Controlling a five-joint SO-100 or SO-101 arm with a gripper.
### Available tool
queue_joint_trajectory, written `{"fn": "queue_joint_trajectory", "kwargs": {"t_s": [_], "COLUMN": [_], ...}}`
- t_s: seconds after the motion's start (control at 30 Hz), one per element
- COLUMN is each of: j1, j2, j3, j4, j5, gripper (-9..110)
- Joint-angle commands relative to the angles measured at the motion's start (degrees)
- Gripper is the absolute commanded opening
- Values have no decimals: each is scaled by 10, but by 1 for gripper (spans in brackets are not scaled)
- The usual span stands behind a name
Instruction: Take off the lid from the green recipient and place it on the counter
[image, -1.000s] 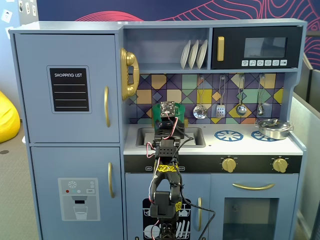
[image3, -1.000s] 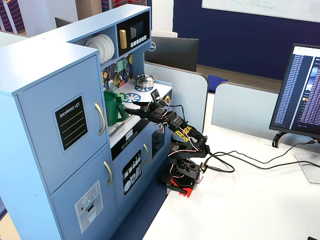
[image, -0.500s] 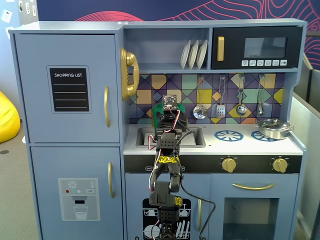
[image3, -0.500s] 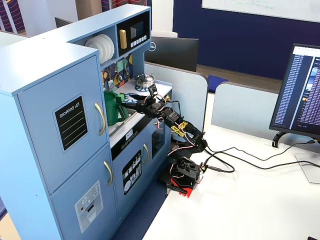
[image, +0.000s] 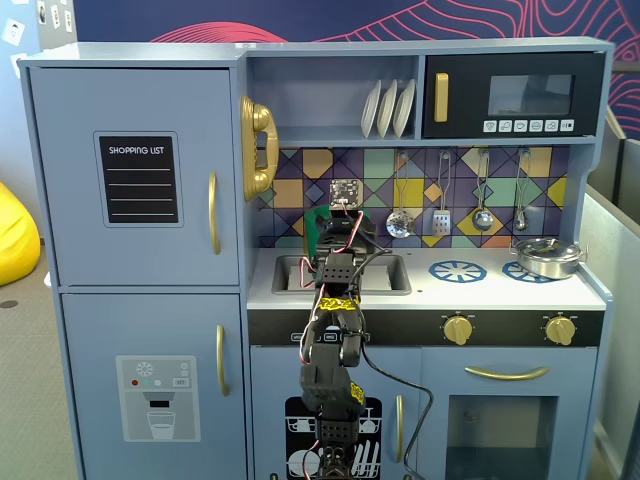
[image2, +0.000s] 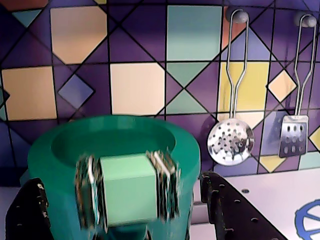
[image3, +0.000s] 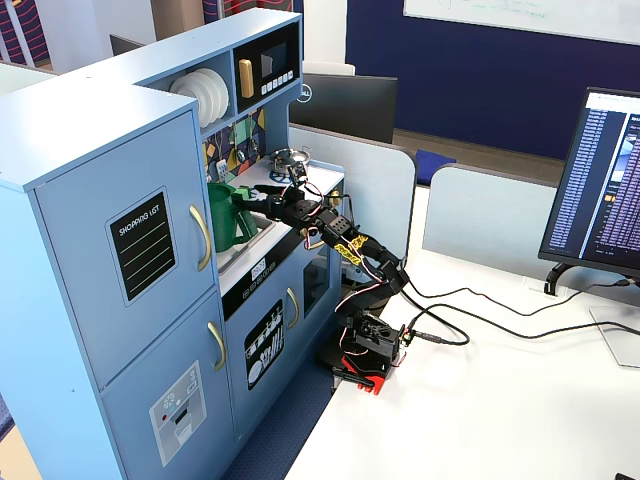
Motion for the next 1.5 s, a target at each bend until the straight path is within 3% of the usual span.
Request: {"fn": "queue_joint_trajectory", "kwargs": {"t_s": [0.0,0.9,1.0,1.1,1.47], "j1": [2,-25,-25,-26,-38], "j2": [-18,-99,-102,-104,-93], "j3": [-60,-112,-113,-116,-117], "j4": [-9,14,17,20,-30], "j5": [6,-5,-16,-19,2], "gripper": [33,30,22,0,0]}}
